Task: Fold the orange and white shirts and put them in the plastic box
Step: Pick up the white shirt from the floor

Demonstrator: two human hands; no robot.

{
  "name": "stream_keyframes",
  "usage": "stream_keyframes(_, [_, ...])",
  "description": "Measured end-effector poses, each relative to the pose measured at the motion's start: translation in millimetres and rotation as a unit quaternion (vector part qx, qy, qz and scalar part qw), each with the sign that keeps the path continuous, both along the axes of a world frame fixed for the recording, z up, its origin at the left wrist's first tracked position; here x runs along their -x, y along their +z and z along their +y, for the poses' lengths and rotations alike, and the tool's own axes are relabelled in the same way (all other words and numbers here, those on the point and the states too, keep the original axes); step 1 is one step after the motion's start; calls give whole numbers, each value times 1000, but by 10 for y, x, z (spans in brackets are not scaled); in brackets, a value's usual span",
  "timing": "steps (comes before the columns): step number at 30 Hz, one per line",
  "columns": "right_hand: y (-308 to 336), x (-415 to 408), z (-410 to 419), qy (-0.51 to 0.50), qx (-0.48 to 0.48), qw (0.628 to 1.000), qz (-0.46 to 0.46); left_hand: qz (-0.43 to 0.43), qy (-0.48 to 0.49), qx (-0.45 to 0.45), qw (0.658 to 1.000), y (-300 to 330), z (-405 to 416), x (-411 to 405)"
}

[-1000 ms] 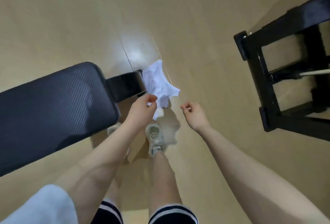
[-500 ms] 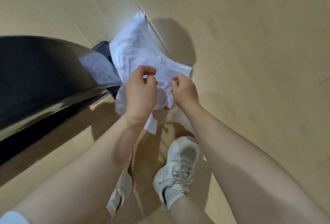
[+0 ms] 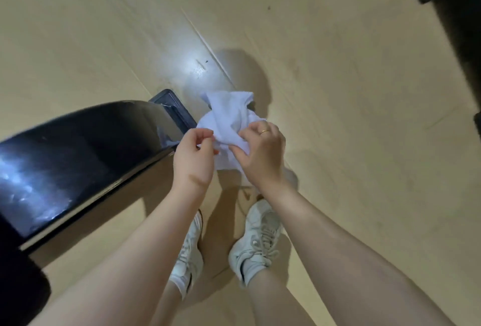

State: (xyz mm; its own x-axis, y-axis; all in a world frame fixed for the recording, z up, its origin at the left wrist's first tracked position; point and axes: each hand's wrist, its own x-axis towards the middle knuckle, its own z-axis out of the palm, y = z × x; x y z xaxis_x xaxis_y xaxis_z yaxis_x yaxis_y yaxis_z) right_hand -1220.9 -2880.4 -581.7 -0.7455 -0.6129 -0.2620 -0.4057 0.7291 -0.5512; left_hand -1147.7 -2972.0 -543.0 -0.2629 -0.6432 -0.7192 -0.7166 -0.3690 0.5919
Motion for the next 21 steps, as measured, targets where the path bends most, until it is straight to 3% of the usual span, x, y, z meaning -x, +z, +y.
stream_keyframes(4, [1222,-88,136,6,8,1000,8,47,17,-185,981,1074,84,7])
stream_keyframes(7, [2132,-182,200,15,23,1000,-6,105,0,-242,965,1932,83,-25])
stream_keyframes(11, [3339,-212,272,23,90,990,-110,131,-20,-212,968,3023,31,-56])
stream_keyframes(14, [4080,-164,301,-108,135,975,-138,153,-60,-179,970,3715,-54,-85])
stream_keyframes(17, [4614,-106,308,-249,160,937,-188,194,-94,-162,963,4307,-138,-145])
stream_keyframes(19, [4865,-135,290,-293,187,894,-282,220,-112,-149,958,4597,-148,-174])
stream_keyframes(21, [5060,-198,274,-308,200,881,-299,237,-106,-148,954,4783,-148,-197])
